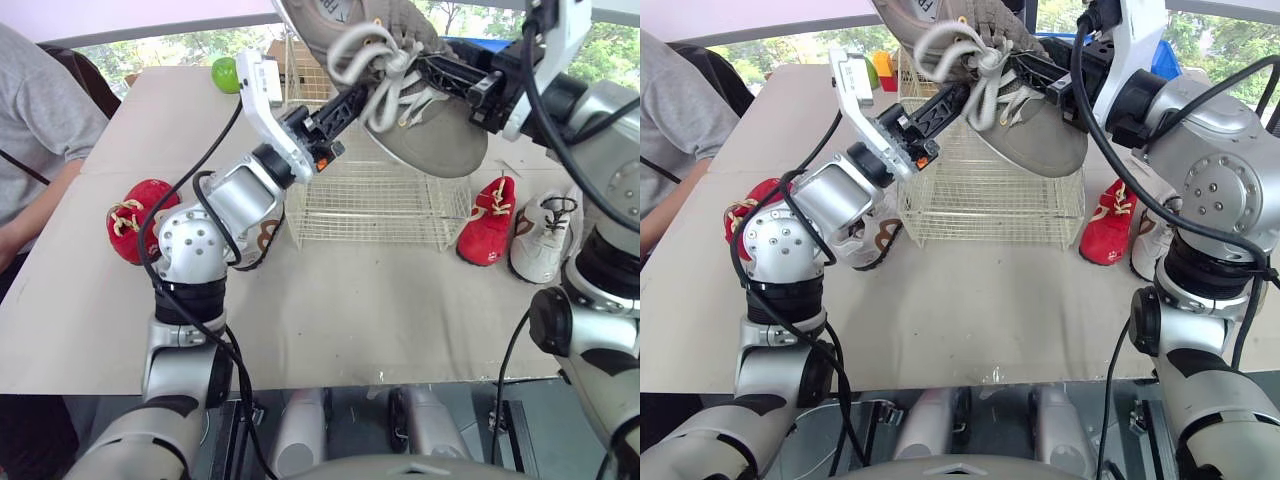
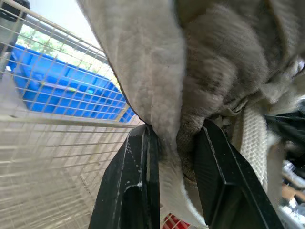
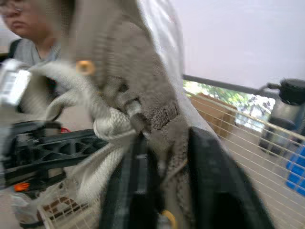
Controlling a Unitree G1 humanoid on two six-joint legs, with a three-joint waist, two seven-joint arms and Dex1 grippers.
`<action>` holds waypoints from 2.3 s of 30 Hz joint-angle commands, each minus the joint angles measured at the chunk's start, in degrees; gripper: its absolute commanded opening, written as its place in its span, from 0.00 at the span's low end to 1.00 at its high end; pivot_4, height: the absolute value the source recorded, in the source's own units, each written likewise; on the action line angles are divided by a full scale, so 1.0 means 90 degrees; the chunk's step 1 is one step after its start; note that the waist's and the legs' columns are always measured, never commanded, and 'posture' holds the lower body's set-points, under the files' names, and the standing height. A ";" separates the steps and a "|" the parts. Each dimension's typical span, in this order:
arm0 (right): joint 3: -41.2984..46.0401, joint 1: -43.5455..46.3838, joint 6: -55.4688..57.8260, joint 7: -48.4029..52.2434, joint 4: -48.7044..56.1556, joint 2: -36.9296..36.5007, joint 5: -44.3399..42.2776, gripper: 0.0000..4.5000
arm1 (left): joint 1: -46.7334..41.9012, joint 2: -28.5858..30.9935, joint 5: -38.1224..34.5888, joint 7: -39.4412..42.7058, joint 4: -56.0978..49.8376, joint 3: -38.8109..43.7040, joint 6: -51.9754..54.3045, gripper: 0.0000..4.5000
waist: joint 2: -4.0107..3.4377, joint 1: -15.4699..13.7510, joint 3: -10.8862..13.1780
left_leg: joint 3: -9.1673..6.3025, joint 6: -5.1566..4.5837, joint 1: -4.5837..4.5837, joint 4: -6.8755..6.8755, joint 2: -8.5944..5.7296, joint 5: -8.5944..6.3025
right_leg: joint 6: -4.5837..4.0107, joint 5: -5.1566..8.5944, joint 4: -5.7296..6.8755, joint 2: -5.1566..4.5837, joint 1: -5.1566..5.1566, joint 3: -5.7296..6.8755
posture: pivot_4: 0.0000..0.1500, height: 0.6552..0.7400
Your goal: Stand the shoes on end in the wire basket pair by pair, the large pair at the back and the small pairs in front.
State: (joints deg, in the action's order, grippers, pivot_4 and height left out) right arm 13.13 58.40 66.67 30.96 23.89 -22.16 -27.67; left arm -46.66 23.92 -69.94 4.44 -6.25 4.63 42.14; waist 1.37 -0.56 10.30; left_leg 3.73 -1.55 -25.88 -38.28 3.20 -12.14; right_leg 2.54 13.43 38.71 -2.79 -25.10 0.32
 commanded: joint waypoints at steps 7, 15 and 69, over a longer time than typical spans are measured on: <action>0.0757 -0.1925 -0.1381 0.0499 0.1928 -0.0596 -0.1109 0.78 | -0.2967 0.1643 0.1784 0.1279 0.3016 0.0480 -0.0245 0.14 | 0.0006 -0.0022 0.0001 | -0.0026 0.0007 -0.0018 0.0010 -0.0001 0.0004 | 0.0002 0.0001 -0.0030 0.0005 0.0002 0.0030 | 1.00 1.00; 0.0587 -0.3108 -0.1843 -0.0369 0.2671 -0.0628 -0.0983 0.78 | -0.3767 0.1449 0.5357 0.3753 0.5100 -0.1197 -0.3888 0.14 | 0.0005 -0.0046 0.0000 | -0.0018 0.0019 -0.0010 0.0015 -0.0003 0.0011 | 0.0002 0.0000 -0.0080 0.0001 0.0036 0.0033 | 1.00 1.00; 0.2757 -0.6782 -0.2121 -0.0466 0.2068 -0.2827 -0.1922 0.78 | 0.1461 0.0292 0.2084 0.3081 -0.2534 0.0483 0.1233 1.00 | 0.0014 -0.0028 -0.0012 | -0.0038 -0.0005 0.0025 -0.0012 -0.0008 -0.0003 | 0.0007 0.0003 -0.0038 0.0003 0.0066 0.0013 | 1.00 1.00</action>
State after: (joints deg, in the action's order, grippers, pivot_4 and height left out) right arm 34.02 -0.90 47.58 27.42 43.32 -46.34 -48.38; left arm -33.51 26.58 -51.24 31.41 -27.25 10.47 54.82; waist 1.50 -0.81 10.20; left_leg 3.38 -1.60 -25.62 -38.38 3.13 -12.16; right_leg 2.60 13.46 38.38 -2.75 -24.49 0.44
